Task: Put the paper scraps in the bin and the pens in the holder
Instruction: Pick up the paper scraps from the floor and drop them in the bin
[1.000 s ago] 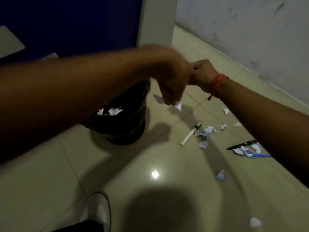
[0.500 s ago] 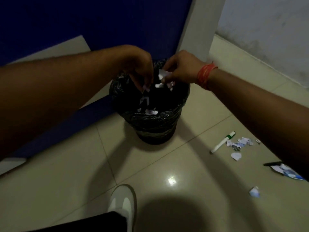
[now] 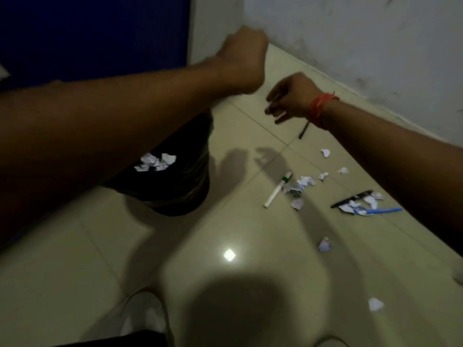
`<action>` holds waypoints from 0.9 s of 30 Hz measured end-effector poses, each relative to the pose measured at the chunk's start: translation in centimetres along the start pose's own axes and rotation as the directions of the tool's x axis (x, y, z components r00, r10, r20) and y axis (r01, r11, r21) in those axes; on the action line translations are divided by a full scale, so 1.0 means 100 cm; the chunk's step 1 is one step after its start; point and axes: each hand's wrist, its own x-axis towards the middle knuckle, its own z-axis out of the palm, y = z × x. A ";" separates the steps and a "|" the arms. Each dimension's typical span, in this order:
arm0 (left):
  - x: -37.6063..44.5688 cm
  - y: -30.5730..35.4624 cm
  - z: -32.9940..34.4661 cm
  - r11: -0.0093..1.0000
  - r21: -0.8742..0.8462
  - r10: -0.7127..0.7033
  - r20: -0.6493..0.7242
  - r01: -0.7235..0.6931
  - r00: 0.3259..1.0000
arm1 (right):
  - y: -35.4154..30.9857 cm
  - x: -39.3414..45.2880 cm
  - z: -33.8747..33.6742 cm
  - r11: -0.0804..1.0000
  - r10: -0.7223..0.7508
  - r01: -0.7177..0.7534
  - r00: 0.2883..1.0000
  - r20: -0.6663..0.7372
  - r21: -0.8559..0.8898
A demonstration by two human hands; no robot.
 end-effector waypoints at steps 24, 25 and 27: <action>-0.108 0.099 0.283 0.919 0.127 0.278 0.464 -0.374 0.841 | 0.234 -0.019 0.022 0.791 0.112 -0.030 0.989 0.096 -0.611; -0.102 0.100 0.278 0.920 0.109 0.295 0.442 -0.377 0.847 | 0.235 -0.017 0.022 0.808 0.103 -0.028 0.990 0.094 -0.588; -0.092 0.107 0.264 0.903 0.139 0.285 0.511 -0.406 0.811 | 0.236 -0.019 0.017 0.848 0.092 -0.036 0.993 0.080 -0.528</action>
